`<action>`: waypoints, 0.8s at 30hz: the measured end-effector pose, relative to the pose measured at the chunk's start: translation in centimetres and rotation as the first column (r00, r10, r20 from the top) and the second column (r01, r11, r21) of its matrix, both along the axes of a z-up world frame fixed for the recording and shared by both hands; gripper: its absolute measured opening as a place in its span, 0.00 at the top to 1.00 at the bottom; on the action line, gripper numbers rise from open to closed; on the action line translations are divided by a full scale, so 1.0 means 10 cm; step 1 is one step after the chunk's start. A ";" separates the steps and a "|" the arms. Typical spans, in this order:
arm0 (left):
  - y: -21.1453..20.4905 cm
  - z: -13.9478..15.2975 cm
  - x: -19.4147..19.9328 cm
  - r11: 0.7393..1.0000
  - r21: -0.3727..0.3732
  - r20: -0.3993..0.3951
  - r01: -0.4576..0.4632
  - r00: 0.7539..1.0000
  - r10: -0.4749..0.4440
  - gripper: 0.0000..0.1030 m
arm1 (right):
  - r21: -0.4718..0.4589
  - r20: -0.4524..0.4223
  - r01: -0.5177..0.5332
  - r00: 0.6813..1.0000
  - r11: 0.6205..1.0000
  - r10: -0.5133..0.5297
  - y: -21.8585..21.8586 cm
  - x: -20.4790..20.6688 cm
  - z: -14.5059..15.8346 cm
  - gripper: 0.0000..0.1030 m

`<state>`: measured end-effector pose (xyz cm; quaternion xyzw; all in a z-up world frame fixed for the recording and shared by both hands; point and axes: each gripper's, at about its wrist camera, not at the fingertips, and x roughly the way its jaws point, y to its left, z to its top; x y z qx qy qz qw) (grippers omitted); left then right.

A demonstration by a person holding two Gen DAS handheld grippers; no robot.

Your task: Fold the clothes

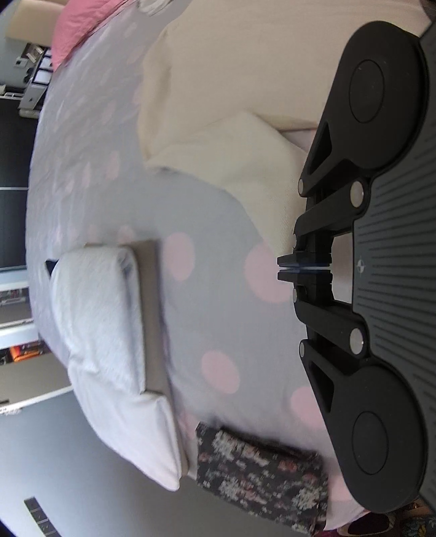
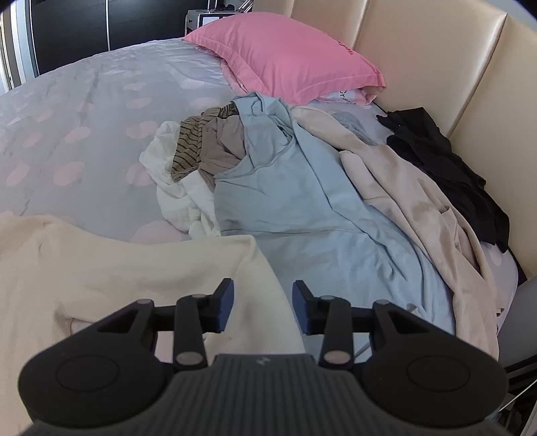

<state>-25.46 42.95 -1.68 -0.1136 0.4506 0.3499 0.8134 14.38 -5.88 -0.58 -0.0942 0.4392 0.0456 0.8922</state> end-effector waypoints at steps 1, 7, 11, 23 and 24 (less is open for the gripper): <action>0.10 0.05 -0.01 0.999 0.022 0.008 -0.025 1.000 0.025 1.00 | 0.003 -0.002 -0.003 1.000 1.000 0.003 0.01 -0.01 0.00 0.59; 0.59 0.02 0.01 0.988 0.048 0.039 -0.147 0.989 0.145 1.00 | -0.002 0.002 -0.041 0.999 0.999 0.041 0.10 -0.10 -0.01 0.54; 0.55 -0.11 0.01 0.990 0.039 0.018 -0.137 0.991 0.136 0.89 | -0.006 -0.010 -0.092 0.996 0.996 0.092 0.17 -0.18 -0.06 0.53; -0.43 -0.38 0.17 0.973 -0.181 0.045 0.144 0.989 -0.139 0.78 | 0.082 -0.183 -0.347 0.916 0.934 0.357 0.67 -0.76 -0.45 0.54; -0.53 -0.43 0.18 0.964 -0.204 0.044 0.171 0.985 -0.165 0.77 | 0.086 -0.205 -0.367 0.903 0.926 0.377 0.71 -0.83 -0.50 0.54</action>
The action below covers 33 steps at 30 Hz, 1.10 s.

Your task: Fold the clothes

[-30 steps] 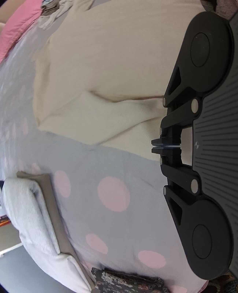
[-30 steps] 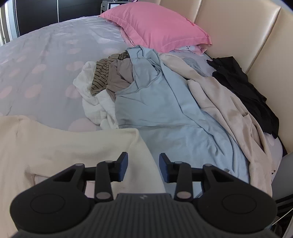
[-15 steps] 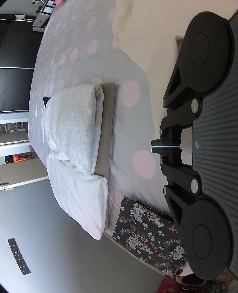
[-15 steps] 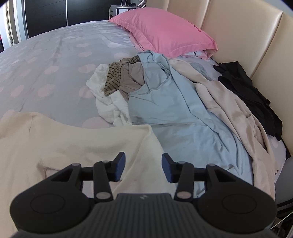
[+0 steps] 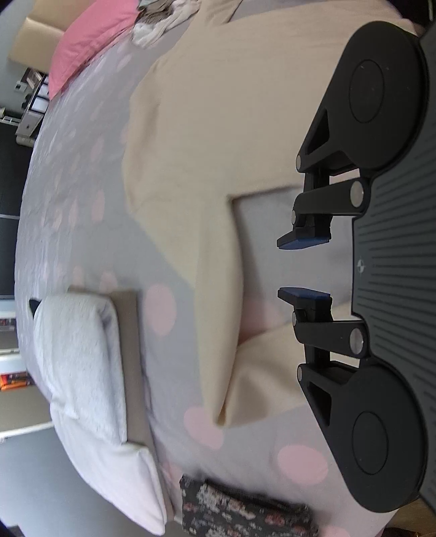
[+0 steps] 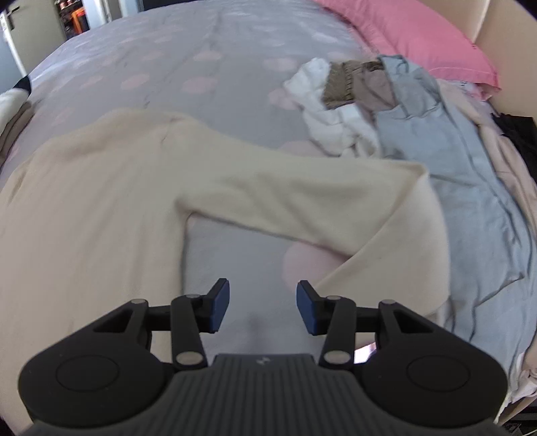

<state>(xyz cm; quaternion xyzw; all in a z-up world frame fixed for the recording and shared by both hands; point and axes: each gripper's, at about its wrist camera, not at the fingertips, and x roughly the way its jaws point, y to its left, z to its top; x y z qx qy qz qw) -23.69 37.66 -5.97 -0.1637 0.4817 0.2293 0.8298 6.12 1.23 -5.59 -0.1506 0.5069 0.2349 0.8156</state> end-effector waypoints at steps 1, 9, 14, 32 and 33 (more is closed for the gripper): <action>-0.09 -0.06 0.00 0.999 -0.019 -0.014 0.028 0.999 -0.029 0.76 | -0.007 -0.023 -0.025 0.999 1.000 0.025 0.04 -0.08 -0.06 0.54; -0.69 -0.42 -0.05 0.971 -0.130 -0.119 0.199 0.969 -0.214 0.75 | -0.054 -0.158 -0.154 0.977 0.987 0.144 0.06 -0.58 -0.43 0.55; -0.83 -0.51 -0.13 0.960 -0.169 -0.141 0.224 0.958 -0.248 0.75 | -0.085 -0.190 -0.200 0.965 0.976 0.181 0.00 -0.78 -0.54 0.59; -1.22 -0.78 -0.18 0.919 -0.238 -0.230 0.316 0.900 -0.369 0.87 | -0.081 -0.306 -0.289 0.918 0.954 0.252 -0.05 -1.03 -0.67 0.91; -1.22 -0.76 -0.18 0.918 -0.235 -0.223 0.319 0.902 -0.370 0.91 | -0.087 -0.299 -0.285 0.922 0.955 0.248 -0.05 -1.05 -0.65 0.92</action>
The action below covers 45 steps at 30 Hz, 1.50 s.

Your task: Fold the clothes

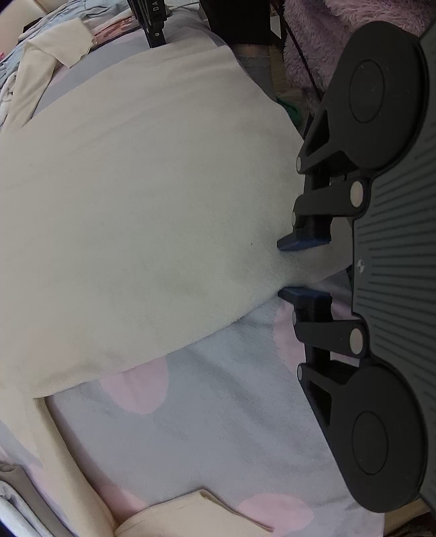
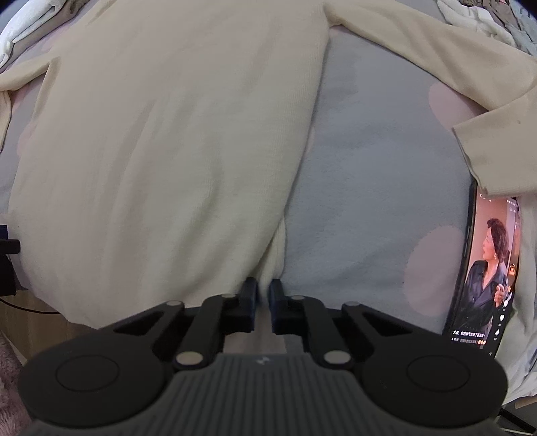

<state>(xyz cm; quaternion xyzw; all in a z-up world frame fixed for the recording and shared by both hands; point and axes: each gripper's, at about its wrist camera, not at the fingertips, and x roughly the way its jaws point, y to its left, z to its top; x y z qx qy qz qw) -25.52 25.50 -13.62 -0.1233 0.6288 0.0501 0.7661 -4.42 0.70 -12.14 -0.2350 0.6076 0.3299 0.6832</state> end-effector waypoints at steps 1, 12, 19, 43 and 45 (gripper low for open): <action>0.01 0.03 0.00 1.000 -0.007 0.010 -0.001 1.000 0.001 0.95 | -0.003 0.009 0.004 1.000 1.000 -0.004 0.00 -0.02 0.02 0.92; 0.17 0.71 -0.14 0.999 -0.048 0.073 0.002 0.997 0.002 0.96 | -0.016 -0.016 0.111 0.994 0.994 -0.112 -0.30 -0.09 0.57 0.94; 0.21 0.55 -0.16 1.000 -0.002 -0.002 -0.003 1.000 0.003 0.96 | -0.084 -0.053 0.084 0.995 0.993 -0.088 -0.39 -0.22 0.35 0.95; 0.43 0.80 0.18 0.993 0.076 0.181 -0.092 0.980 0.076 0.83 | -0.012 0.080 0.088 0.993 0.996 -0.086 -0.42 -0.09 0.56 0.54; 0.44 0.82 0.28 0.991 0.096 0.206 -0.090 0.976 0.068 0.83 | 0.016 0.113 0.082 0.990 0.996 -0.084 -0.39 -0.07 0.62 0.54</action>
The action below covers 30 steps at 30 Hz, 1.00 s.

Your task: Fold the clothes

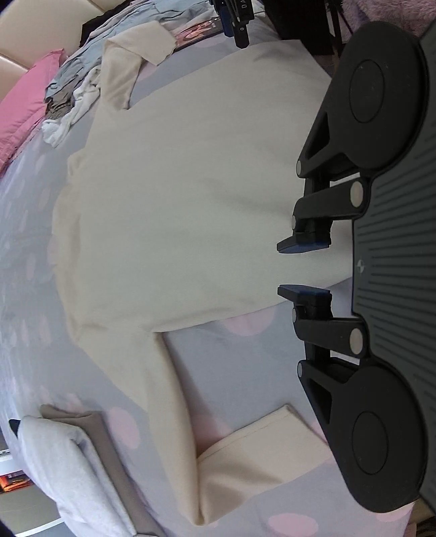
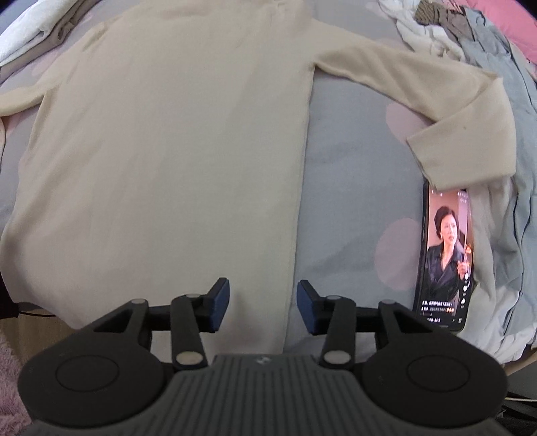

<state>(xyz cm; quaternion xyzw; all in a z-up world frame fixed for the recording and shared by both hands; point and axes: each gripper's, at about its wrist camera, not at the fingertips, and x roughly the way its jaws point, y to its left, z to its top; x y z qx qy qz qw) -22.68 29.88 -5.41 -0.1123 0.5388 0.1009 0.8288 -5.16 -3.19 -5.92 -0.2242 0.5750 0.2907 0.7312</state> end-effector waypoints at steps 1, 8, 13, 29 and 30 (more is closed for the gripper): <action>0.00 0.00 0.04 1.000 0.013 0.009 0.004 1.000 -0.004 0.83 | 0.009 0.012 -0.005 1.000 1.000 0.005 0.09 -0.03 0.00 0.54; 0.07 0.06 0.35 0.996 0.073 0.067 0.046 0.996 -0.050 0.78 | 0.012 0.067 -0.069 0.995 0.998 0.068 0.64 -0.23 -0.07 0.54; 0.15 0.07 0.61 0.988 0.136 0.085 0.068 0.993 -0.080 0.78 | 0.022 0.095 -0.098 0.991 0.995 0.096 0.80 0.00 -0.04 0.54; 0.85 -0.06 1.55 0.989 0.148 0.157 0.017 0.987 -0.040 0.69 | 0.130 0.196 -0.043 0.980 0.991 0.017 1.33 1.54 0.12 0.54; 0.90 -0.08 1.65 0.990 0.140 0.166 0.014 0.985 -0.038 0.68 | 0.142 0.195 -0.044 0.981 0.989 0.016 1.38 1.63 0.12 0.54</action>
